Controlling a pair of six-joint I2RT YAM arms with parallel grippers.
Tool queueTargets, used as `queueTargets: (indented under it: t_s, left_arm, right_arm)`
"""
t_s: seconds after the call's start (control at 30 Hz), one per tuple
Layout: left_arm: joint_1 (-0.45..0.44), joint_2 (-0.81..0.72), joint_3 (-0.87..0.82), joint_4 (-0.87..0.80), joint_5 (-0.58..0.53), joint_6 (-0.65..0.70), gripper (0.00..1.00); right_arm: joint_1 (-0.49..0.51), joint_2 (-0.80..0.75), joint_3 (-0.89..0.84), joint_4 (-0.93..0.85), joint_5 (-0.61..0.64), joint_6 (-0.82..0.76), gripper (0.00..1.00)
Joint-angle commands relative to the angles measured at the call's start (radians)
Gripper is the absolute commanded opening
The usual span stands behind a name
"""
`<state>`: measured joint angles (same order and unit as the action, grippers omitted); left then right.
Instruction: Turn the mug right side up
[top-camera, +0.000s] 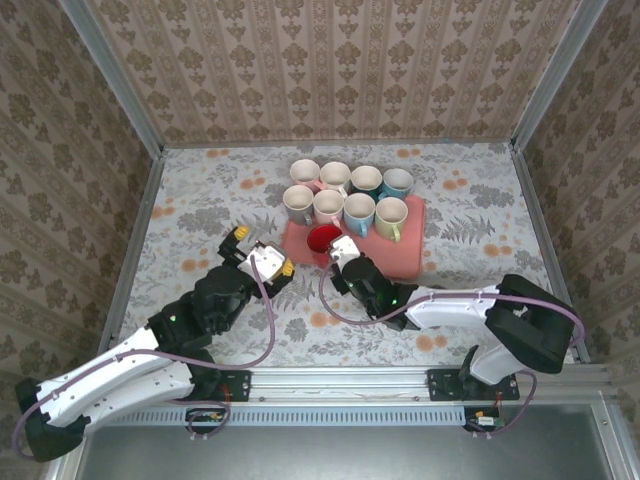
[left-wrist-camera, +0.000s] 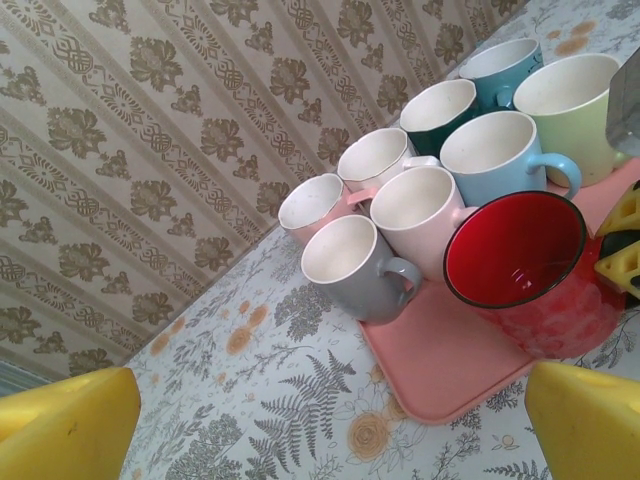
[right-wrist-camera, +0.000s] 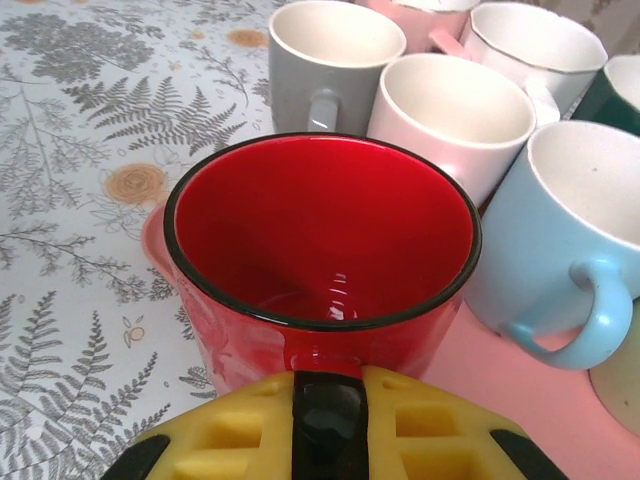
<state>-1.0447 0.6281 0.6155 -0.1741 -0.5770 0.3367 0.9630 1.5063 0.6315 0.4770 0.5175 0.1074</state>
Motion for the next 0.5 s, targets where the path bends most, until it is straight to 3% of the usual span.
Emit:
queueTargets:
  t_s: [0.0,0.33,0.47]
  left_arm:
    - [0.002,-0.009,-0.011,0.024,-0.012,0.013,1.00]
    - [-0.002,-0.011,-0.014,0.022,-0.016,0.013,1.00]
    - [-0.006,-0.011,-0.016,0.024,-0.020,0.015,1.00]
  right_arm:
    - [-0.004,0.032,0.044,0.118,0.060,0.053,0.00]
    - [-0.027,0.120,0.060,0.133,0.078,0.124,0.00]
    - [-0.036,0.135,0.052,0.123,0.074,0.151,0.07]
